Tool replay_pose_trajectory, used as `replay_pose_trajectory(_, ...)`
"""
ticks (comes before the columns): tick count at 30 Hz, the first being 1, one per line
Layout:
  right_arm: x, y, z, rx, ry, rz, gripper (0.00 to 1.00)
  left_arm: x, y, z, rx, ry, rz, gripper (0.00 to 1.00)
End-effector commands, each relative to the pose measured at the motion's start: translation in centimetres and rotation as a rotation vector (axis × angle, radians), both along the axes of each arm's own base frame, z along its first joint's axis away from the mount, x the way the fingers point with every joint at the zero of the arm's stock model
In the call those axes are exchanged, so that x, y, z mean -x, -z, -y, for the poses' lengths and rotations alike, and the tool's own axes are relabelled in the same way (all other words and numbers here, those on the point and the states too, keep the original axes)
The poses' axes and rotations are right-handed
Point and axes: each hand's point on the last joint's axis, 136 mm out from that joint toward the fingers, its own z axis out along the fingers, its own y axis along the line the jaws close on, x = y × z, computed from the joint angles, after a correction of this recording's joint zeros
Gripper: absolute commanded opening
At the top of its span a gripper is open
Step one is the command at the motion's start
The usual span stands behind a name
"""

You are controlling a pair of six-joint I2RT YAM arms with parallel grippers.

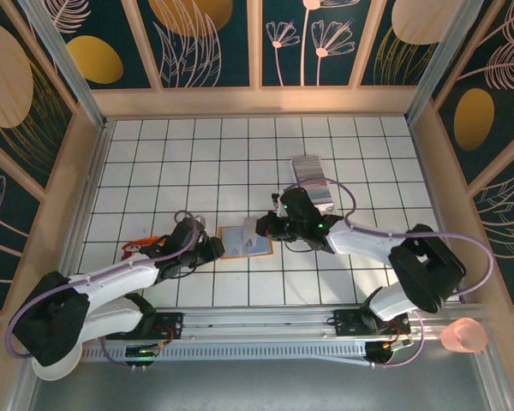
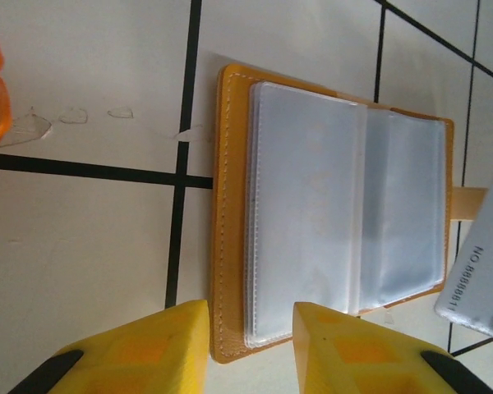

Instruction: Put the credit cards into the card holder

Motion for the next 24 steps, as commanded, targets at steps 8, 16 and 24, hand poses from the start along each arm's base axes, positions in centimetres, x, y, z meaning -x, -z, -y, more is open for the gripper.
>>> replay_pose_trajectory(8,-1.6,1.8,-0.1,0.130,0.021,0.020,0.00,-0.6,-0.2,0.7,-0.003,0.024,0.017,0.30)
replay_pose_trajectory(16,-1.5,3.3,0.0,0.151,0.015,-0.004,0.00,-0.8,-0.2,0.8,-0.004,0.029,0.024,0.25)
replay_pose_trajectory(24,-1.2,4.1,-0.3,0.147,0.005,-0.023,0.00,-1.6,-0.5,0.2,-0.021,-0.015,0.062,0.18)
